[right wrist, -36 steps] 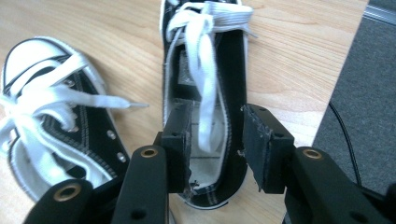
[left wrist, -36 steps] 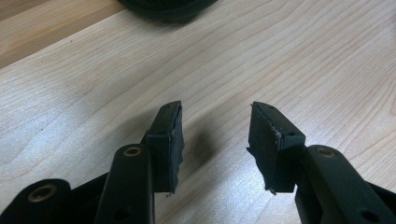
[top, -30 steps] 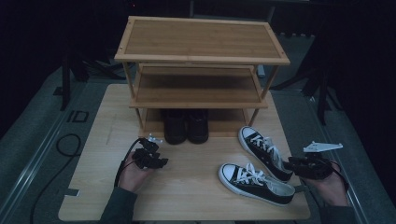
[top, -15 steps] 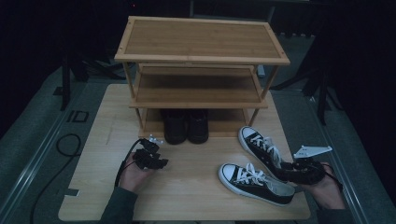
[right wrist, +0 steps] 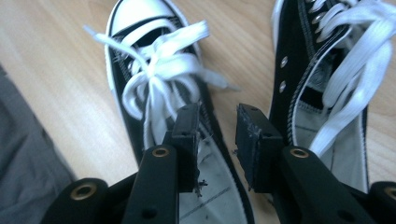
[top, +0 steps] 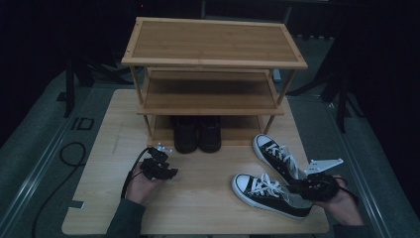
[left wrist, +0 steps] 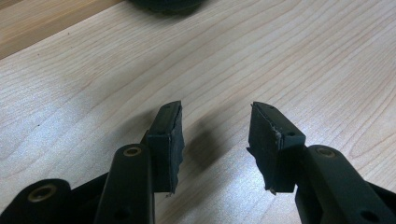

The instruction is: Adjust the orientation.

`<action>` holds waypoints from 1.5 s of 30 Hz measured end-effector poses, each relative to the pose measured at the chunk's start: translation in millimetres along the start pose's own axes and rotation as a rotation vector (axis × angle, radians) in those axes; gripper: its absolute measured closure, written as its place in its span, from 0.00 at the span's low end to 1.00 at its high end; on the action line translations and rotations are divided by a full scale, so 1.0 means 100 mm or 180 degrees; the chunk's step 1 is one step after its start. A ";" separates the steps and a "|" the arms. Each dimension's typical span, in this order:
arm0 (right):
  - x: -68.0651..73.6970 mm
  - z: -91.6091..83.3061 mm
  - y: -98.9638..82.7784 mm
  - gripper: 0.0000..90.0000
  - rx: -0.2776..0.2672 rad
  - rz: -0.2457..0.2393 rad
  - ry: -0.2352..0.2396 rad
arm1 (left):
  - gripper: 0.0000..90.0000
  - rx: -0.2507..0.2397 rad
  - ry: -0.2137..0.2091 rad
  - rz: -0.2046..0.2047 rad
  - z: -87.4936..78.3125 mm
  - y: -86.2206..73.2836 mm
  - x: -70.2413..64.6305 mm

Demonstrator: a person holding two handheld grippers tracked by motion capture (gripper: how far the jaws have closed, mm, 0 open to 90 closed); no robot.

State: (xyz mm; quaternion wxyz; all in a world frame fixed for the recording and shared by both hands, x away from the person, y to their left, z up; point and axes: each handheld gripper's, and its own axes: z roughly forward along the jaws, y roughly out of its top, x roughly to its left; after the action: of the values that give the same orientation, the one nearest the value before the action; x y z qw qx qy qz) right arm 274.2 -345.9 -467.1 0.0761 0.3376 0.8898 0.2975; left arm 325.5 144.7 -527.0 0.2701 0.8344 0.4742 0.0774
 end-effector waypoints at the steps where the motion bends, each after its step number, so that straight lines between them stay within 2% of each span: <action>1: 0.01 0.00 -0.01 0.77 0.0018 0.0011 0.0016 | 0.61 0.0000 -0.0001 0.0003 0.00 0.00 0.00; 6: 0.04 0.03 -0.04 0.77 0.0120 -0.0060 0.0044 | 0.61 0.0003 0.0002 0.0007 0.00 0.00 -0.01; 10: 0.01 0.14 -0.05 0.79 0.0237 -0.0022 0.0015 | 0.61 0.0016 -0.0001 0.0009 0.01 0.00 -0.01; 16: 0.02 0.32 0.04 0.87 0.0368 -0.0078 -0.0028 | 0.61 0.0022 -0.0001 0.0029 0.02 0.00 -0.02; 22: 0.03 0.42 0.07 0.88 0.0430 -0.0130 -0.0039 | 0.61 0.0036 0.0000 0.0033 0.03 0.00 -0.02; 25: 0.04 0.45 0.09 0.95 0.0416 -0.0186 -0.0078 | 0.61 0.0046 -0.0002 0.0049 0.03 0.00 -0.03; 28: 0.02 0.44 0.09 0.97 0.0396 -0.0067 -0.0021 | 0.61 0.0037 0.0000 0.0032 0.03 0.00 -0.02; 33: 0.01 0.44 0.06 0.97 0.0228 0.0061 0.0044 | 0.61 0.0045 0.0006 0.0033 0.04 0.00 -0.02; 41: 0.04 0.43 0.14 0.97 0.0156 0.0022 0.0018 | 0.61 0.0042 0.0008 0.0036 0.04 0.00 -0.02; 45: 0.07 0.48 0.21 0.97 0.0136 -0.0003 0.0012 | 0.61 0.0039 0.0005 0.0031 0.03 0.00 -0.02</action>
State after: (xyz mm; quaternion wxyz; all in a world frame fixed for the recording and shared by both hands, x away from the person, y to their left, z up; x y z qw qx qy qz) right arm 297.1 -305.6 -493.2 0.0674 0.3382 0.8963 0.2790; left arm 325.6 141.8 -529.5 0.2643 0.8382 0.4708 0.0764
